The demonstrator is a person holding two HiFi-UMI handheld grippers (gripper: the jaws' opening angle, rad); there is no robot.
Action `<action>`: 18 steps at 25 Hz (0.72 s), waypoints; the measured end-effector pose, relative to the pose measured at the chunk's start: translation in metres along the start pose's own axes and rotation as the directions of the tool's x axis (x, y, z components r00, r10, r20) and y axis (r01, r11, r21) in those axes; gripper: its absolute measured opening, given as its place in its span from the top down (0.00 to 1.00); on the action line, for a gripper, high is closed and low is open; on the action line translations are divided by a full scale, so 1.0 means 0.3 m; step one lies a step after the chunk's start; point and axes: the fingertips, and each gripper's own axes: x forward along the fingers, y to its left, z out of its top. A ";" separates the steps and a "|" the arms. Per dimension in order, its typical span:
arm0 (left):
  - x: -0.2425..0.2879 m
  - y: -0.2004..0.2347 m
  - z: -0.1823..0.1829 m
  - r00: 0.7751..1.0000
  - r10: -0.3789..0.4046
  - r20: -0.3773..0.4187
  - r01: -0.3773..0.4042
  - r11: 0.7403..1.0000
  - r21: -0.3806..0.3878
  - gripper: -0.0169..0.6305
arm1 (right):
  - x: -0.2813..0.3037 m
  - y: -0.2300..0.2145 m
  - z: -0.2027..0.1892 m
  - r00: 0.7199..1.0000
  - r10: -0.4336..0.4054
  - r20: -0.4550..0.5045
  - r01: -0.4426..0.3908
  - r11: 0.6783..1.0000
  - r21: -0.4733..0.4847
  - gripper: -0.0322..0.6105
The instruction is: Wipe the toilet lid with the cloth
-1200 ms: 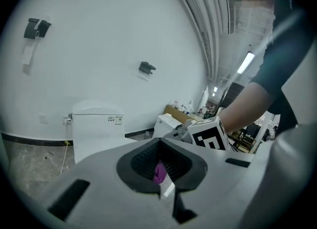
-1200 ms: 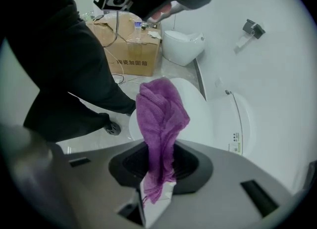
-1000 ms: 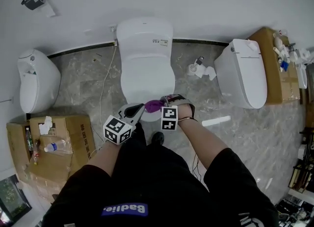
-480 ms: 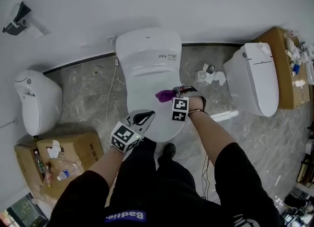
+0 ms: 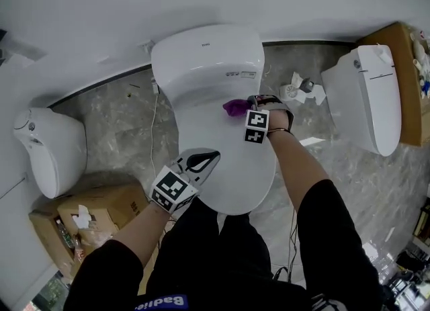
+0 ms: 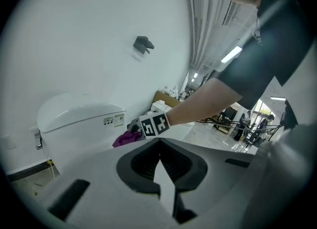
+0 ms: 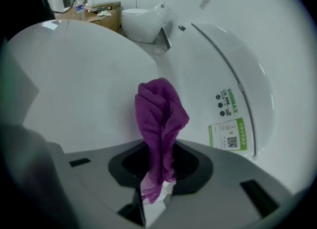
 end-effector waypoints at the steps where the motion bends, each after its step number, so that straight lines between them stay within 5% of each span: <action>1: 0.000 0.003 -0.013 1.000 -0.005 -0.007 0.005 1.000 -0.001 0.95 | 0.025 -0.006 -0.006 1.000 0.003 -0.002 -0.003 1.000 0.009 0.80; 9: -0.069 0.011 -0.080 0.999 0.039 -0.010 -0.039 0.998 -0.046 0.95 | 0.058 0.034 -0.028 0.999 0.032 -0.019 -0.031 0.999 0.009 0.80; 18: -0.083 -0.160 -0.031 0.997 0.059 0.045 -0.058 0.998 -0.041 0.95 | -0.142 0.217 -0.094 0.998 0.058 -0.012 -0.058 0.998 0.007 0.80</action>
